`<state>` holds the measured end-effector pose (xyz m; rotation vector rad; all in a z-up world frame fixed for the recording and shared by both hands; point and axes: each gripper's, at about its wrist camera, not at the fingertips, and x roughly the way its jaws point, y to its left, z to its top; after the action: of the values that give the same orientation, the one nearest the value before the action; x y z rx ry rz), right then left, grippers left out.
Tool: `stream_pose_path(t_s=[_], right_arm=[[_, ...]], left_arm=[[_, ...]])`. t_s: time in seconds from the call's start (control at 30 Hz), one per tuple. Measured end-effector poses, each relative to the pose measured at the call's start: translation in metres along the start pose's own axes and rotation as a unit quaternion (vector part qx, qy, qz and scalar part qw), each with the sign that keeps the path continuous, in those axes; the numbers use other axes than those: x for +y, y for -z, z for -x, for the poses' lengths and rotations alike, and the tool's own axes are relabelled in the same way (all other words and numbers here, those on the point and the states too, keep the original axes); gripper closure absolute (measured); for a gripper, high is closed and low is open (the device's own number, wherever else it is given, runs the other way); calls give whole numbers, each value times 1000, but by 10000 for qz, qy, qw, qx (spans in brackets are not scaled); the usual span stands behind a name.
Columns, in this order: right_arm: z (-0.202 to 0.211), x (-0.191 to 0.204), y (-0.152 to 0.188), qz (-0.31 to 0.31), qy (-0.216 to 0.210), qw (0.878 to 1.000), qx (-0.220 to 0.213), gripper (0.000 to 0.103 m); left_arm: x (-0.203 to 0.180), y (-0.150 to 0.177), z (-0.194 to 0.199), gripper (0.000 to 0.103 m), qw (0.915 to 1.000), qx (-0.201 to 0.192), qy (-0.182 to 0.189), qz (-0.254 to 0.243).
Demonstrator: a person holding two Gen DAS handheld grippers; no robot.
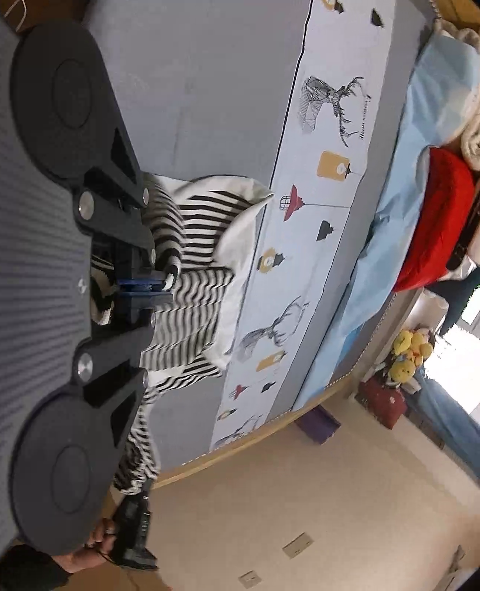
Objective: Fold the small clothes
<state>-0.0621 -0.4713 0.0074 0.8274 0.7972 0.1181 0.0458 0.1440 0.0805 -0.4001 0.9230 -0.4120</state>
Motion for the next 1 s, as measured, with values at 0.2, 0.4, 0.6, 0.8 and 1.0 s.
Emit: stream_pose_path(t_s=[0.2,0.4,0.6,0.8,1.0], right_arm=[[-83,9,-57,-78,232,9988,428,96],[-211,8,-125,-252,697,9972,124,91],[-245,-25,-103,292,890,9955,124,90],[-250,0,-101,971,388,9939,353,75],[-287,25,-73,1437,283,9820,1194,56]], left_arm=[[58,-87,-98,100,9979,-78,-208,608],[131,-108,-200,84,9816,284,-620,1782],[130,-93,-198,68,9914,344,-574,1124],[91,-87,-224,39,9952,871,-21,441],[53,-68,-252,39,9926,1116,-417,-255]])
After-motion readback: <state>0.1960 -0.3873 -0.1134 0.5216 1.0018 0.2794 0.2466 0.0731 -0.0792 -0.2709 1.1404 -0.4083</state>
